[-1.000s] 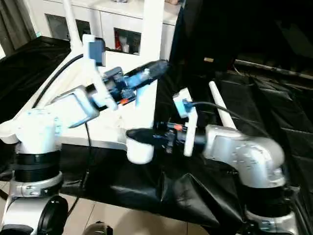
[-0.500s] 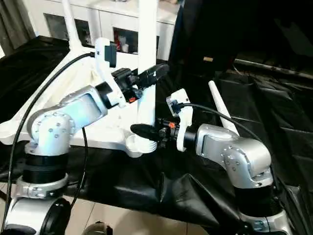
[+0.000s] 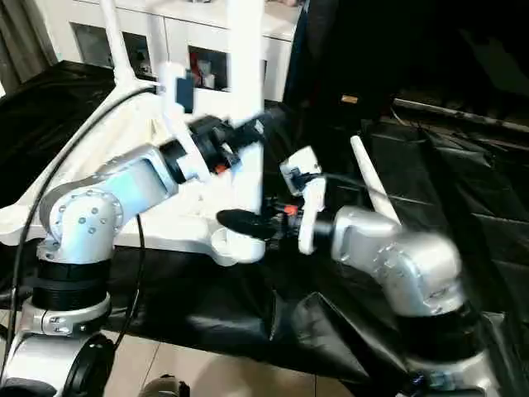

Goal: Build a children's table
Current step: Pick table leg

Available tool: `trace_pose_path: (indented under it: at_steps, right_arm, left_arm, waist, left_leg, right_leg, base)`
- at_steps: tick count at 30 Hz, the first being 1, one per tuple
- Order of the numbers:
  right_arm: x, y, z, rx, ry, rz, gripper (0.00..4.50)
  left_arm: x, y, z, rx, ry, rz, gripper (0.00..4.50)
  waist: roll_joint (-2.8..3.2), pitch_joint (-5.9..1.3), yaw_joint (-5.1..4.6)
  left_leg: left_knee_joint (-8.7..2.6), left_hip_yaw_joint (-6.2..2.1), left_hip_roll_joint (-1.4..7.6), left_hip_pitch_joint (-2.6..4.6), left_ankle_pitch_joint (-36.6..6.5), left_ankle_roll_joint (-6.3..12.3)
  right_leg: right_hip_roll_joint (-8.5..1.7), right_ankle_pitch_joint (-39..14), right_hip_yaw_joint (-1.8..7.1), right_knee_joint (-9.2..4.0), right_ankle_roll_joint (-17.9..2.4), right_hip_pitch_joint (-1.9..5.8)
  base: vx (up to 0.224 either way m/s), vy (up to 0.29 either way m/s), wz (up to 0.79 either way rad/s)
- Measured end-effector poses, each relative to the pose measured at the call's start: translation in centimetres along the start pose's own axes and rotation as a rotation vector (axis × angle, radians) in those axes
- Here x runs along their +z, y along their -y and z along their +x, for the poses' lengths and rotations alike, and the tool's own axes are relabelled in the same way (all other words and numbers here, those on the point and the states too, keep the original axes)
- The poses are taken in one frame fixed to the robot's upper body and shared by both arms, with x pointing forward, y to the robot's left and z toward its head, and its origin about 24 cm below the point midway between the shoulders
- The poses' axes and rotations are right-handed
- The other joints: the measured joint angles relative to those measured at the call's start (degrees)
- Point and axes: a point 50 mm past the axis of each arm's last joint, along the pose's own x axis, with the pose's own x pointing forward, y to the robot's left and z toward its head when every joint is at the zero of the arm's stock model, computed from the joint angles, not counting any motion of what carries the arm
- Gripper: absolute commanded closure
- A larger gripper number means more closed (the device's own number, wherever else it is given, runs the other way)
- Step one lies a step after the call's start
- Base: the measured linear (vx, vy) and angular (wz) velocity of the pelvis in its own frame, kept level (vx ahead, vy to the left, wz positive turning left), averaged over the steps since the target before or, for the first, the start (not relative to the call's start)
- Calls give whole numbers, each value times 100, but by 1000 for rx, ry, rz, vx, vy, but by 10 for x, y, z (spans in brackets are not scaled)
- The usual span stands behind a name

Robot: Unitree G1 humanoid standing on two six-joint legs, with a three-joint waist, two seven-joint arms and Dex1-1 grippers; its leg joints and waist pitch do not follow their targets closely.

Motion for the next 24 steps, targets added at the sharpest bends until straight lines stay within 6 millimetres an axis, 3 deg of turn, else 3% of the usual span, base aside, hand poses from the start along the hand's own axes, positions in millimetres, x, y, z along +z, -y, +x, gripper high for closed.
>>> trace_pose_path:
  at_steps: [9, 24]
  right_arm:
    - [-1, -1, -6, 105, -49, 48, 137]
    - [-8, -3, 1, 134, -68, 111, 137]
  left_arm:
    - [-1, 3, 0, -55, -25, 1, 264]
    - [-1, 6, 2, -87, -25, 7, 264]
  waist:
    - [-2, 1, -33]
    - [-3, 1, -33]
  left_leg:
    - [-1, 3, 0, -2, 0, 0]
    - [0, 4, 1, -2, 0, 0]
  right_leg:
    - [1, 3, 2, -2, -5, 0]
    - [0, 4, 2, -1, -7, 0]
  base:
    - [0, 0, 0]
    - [0, 0, 0]
